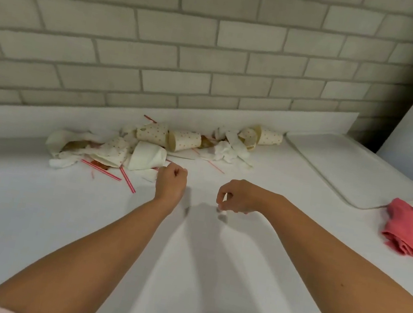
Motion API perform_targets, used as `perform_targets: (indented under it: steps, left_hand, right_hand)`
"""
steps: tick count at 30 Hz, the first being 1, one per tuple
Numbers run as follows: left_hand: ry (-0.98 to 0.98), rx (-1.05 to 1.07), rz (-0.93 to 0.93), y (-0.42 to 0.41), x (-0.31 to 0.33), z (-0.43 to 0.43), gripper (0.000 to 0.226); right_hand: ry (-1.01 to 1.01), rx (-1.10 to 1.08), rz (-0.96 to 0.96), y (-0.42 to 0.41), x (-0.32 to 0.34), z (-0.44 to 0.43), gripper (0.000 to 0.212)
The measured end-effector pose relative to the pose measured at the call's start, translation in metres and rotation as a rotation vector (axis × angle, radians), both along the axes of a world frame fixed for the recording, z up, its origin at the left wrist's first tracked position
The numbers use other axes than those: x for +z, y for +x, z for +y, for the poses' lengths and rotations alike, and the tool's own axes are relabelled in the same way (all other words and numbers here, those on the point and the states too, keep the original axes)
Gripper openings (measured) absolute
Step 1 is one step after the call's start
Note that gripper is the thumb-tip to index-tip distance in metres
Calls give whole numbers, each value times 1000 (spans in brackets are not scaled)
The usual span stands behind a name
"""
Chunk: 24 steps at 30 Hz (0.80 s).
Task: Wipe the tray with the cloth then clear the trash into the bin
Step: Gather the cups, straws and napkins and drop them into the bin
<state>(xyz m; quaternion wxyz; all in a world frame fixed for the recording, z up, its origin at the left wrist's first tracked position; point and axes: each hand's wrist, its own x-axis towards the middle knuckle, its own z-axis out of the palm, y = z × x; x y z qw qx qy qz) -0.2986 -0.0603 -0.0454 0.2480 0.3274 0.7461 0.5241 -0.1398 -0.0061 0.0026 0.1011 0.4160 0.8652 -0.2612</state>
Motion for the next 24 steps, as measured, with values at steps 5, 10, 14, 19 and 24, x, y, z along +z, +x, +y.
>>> perform_targets:
  steps: [5, 10, 14, 19, 24]
  left_hand:
    - [-50, 109, 0, -68, -6, -12, 20]
    - [-57, 220, -107, -122, -11, -17, 22]
    - [-86, 310, -189, -157, -11, -16, 11]
    - [-56, 445, -415, -196, -10, -7, 40]
    - [-37, 511, -558, -215, -13, 2, 39]
  right_hand:
    - [68, 85, 29, -65, -6, 0, 23]
    - [144, 102, 89, -115, -15, 5, 25]
    - [189, 16, 163, -146, -24, 16, 26]
    - [236, -101, 230, -178, -28, 30, 41]
    - [270, -165, 244, -197, -30, 40, 62]
